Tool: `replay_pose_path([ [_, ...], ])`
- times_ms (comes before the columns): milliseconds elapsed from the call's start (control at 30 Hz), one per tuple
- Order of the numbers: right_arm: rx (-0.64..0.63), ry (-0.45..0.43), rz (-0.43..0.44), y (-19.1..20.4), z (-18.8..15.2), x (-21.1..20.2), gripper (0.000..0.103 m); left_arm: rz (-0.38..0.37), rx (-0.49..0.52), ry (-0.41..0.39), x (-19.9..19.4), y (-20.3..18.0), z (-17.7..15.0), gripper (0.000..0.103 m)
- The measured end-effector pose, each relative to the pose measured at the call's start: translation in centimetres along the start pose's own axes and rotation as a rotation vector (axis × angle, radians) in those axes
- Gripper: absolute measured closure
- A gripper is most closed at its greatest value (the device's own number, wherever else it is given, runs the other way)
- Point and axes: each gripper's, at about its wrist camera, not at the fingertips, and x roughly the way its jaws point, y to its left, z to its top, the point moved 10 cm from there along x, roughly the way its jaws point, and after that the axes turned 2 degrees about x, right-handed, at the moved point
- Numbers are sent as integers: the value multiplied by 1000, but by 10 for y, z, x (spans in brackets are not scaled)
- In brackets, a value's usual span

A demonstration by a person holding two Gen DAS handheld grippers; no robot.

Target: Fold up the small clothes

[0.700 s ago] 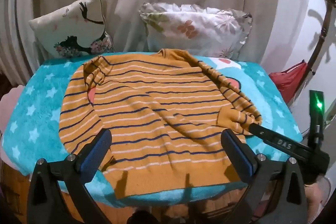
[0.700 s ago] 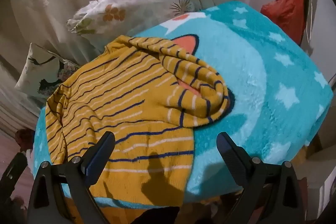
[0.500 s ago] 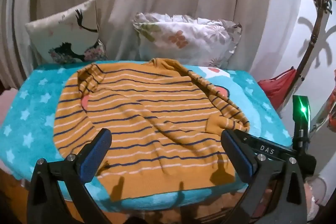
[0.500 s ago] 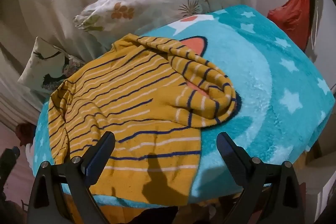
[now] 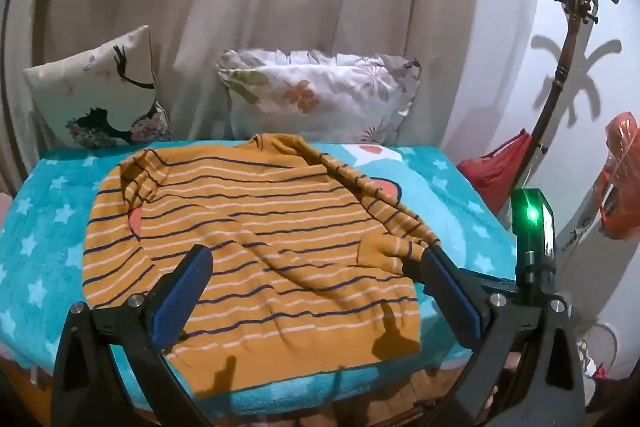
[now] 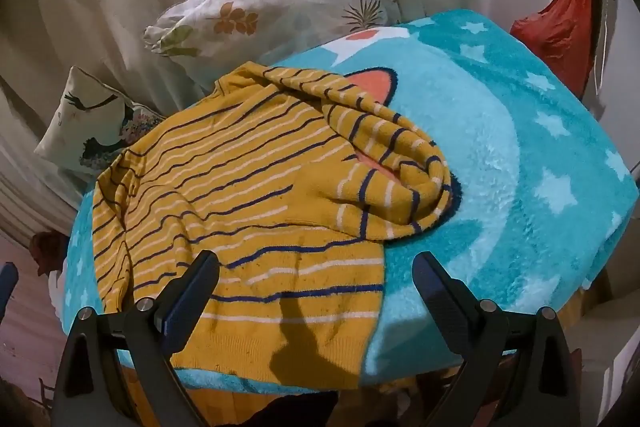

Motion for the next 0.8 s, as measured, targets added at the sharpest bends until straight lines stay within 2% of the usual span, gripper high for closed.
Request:
replay_pose_path([
  [233,9,1,-4,-1,-2,-1,3,47,-39,37,9,21,-19,0],
  [800,-14,20,2,12,-15,2,3,114,-95,61,-1,52,-31,0],
])
